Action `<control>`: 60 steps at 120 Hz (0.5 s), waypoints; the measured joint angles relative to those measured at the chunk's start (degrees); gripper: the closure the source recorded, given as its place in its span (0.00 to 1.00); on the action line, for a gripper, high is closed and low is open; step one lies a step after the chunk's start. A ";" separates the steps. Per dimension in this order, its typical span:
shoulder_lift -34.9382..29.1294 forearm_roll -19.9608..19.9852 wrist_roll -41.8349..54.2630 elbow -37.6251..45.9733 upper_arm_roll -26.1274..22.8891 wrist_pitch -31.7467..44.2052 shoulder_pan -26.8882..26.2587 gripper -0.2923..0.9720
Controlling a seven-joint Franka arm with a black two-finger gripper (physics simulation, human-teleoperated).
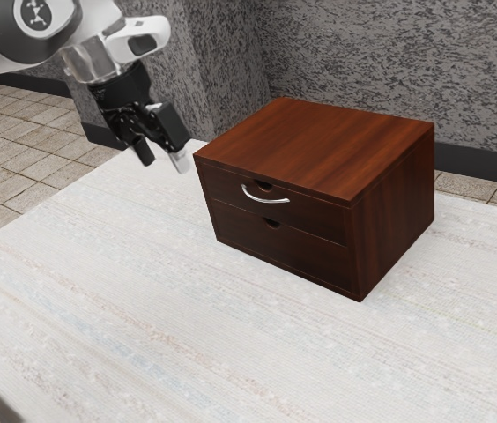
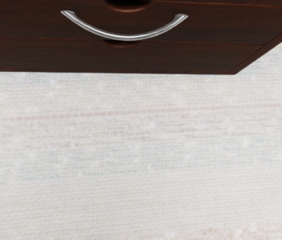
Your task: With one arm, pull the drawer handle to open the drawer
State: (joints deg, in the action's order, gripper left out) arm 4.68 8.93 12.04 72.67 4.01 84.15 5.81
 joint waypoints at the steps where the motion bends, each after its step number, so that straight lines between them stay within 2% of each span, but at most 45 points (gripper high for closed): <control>1: 0.00 -0.01 0.02 0.01 0.00 0.00 0.05 0.25; 29: -0.52 -2.44 -2.66 0.10 -0.51 -1.27 0.42 0.25; 45: -0.66 -2.77 -12.64 0.17 -0.99 -3.54 0.88 0.25; 60: -0.42 -2.45 -29.04 0.66 -3.24 -4.42 0.87 0.25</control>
State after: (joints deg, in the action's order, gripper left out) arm 4.26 6.48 -17.00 73.33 0.76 79.74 6.68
